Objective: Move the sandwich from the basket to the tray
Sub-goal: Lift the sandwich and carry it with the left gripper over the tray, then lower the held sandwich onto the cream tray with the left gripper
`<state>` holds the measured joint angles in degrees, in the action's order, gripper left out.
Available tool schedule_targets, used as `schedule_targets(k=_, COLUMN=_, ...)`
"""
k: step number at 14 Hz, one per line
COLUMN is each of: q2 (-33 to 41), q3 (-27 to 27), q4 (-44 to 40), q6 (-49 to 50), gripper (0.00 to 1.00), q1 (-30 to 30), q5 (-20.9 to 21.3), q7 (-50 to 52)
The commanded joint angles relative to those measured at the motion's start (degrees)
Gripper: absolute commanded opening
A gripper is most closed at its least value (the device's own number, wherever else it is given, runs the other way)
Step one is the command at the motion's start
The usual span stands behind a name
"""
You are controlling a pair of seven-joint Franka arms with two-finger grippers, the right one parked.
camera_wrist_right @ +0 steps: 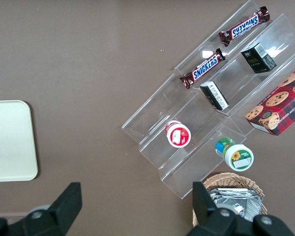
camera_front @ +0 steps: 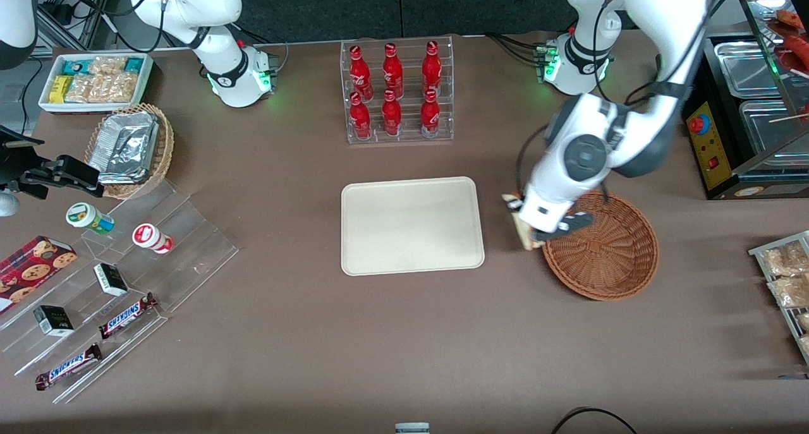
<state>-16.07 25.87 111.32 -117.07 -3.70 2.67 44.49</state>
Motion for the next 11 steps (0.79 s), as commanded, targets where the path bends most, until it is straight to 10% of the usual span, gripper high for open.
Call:
schedule_targets(k=1, q2=-6.41, q3=2.78, q4=-6.10, q6=-0.08, gripper=0.00, q1=-3.48, q5=2.42, q7=0.16)
schedule_targets(k=11, q2=-18.20, q3=2.52, q4=-11.22, q6=-10.79, gripper=0.00, q1=-14.32, q5=11.56, q7=10.17)
